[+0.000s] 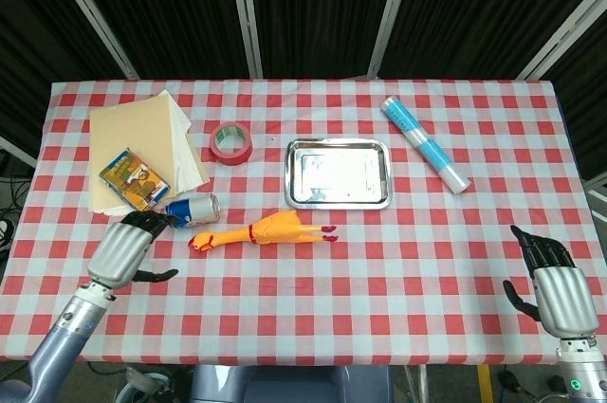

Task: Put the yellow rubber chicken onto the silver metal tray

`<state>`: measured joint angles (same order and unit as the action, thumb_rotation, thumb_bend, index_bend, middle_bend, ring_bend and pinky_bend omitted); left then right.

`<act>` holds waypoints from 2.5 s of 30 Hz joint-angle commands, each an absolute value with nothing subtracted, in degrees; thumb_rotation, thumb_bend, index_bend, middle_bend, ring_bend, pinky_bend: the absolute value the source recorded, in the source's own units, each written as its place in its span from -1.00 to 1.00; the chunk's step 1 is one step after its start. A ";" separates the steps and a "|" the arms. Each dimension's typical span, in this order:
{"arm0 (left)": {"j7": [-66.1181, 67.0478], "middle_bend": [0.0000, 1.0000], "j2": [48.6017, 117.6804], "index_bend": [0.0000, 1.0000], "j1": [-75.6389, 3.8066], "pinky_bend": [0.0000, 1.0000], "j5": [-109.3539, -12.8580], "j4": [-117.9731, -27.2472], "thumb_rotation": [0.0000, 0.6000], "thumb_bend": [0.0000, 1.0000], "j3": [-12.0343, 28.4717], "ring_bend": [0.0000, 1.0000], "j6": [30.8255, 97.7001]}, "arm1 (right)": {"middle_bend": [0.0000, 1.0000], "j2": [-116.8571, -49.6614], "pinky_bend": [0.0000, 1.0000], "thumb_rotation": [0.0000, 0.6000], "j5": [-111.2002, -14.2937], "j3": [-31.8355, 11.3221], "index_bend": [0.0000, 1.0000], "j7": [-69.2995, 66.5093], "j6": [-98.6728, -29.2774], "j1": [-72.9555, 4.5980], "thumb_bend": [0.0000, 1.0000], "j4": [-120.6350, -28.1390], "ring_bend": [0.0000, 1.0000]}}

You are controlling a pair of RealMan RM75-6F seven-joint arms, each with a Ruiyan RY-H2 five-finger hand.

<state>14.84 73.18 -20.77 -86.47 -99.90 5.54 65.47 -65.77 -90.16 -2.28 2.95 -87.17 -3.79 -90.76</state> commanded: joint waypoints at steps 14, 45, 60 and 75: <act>25.38 -0.42 90.38 -0.57 -27.88 -0.45 -69.49 -95.05 1.00 -0.80 9.49 -0.54 60.81 | -0.63 -65.38 -0.66 1.00 -89.38 -2.20 -0.91 2.34 -86.64 -3.61 -0.30 -90.34 -0.63; 32.97 -0.21 102.46 -0.40 -32.78 -0.23 -58.76 -88.70 1.00 -0.58 9.38 -0.33 63.09 | -0.63 -65.11 -0.66 1.00 -88.01 -2.28 -0.91 1.02 -87.23 -2.44 -0.30 -89.31 -0.63; 36.62 -0.12 105.12 -0.34 -31.90 -0.19 -58.72 -86.27 1.00 -0.52 8.28 -0.25 68.28 | -0.63 -64.81 -0.66 1.00 -87.90 -2.40 -0.91 1.02 -87.46 -2.17 -0.30 -89.76 -0.63; 39.00 0.04 108.87 -0.14 -32.06 -0.06 -58.30 -82.33 1.00 0.09 9.21 -0.10 70.97 | -0.63 -64.13 -0.66 1.00 -87.88 -2.24 -0.91 0.32 -88.61 -1.13 -0.30 -90.96 -0.63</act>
